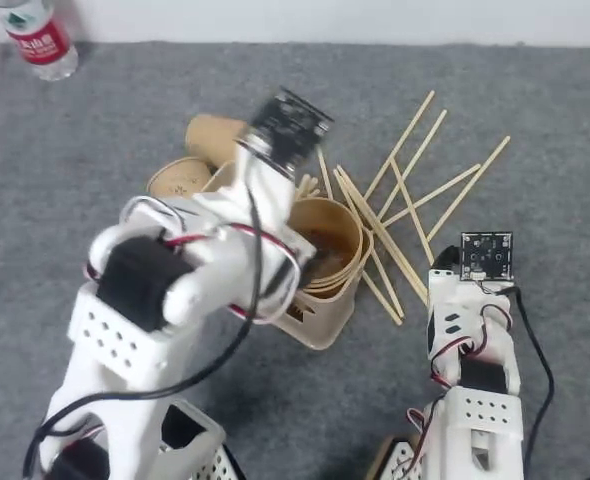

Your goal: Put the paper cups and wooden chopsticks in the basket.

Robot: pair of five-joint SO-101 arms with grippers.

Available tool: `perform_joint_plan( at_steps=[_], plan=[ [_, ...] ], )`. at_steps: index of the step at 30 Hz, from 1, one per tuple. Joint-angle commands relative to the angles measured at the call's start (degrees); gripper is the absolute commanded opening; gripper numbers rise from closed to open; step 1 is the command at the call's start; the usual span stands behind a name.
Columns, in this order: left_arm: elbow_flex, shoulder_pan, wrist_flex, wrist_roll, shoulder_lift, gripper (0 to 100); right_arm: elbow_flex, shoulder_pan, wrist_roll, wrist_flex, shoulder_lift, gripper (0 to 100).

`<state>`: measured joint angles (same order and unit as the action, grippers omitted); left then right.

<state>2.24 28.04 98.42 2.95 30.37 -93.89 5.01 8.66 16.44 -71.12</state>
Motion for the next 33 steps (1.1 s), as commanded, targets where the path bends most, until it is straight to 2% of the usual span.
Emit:
perform_joint_plan(
  at_steps=[1,14,24,30,33],
  plan=[
    [1.36,4.31,0.0,-0.18,0.35,1,0.35,-0.22,0.79,-1.36,-1.19,0.9],
    [-2.24,5.01,-1.76,0.18,0.35,1,0.35,-0.31,0.79,-1.36,-1.19,0.9],
    [-8.4,22.24,-1.23,-0.09,0.44,1,0.35,-0.4,0.79,-1.36,-1.19,0.9],
    [-8.84,23.03,-1.32,-0.26,0.35,1,0.35,-0.31,0.79,-1.36,-1.19,0.9],
    [-10.68,21.27,-2.37,-0.35,0.35,1,0.35,-0.22,0.79,-1.36,-1.19,0.9]
  ],
)
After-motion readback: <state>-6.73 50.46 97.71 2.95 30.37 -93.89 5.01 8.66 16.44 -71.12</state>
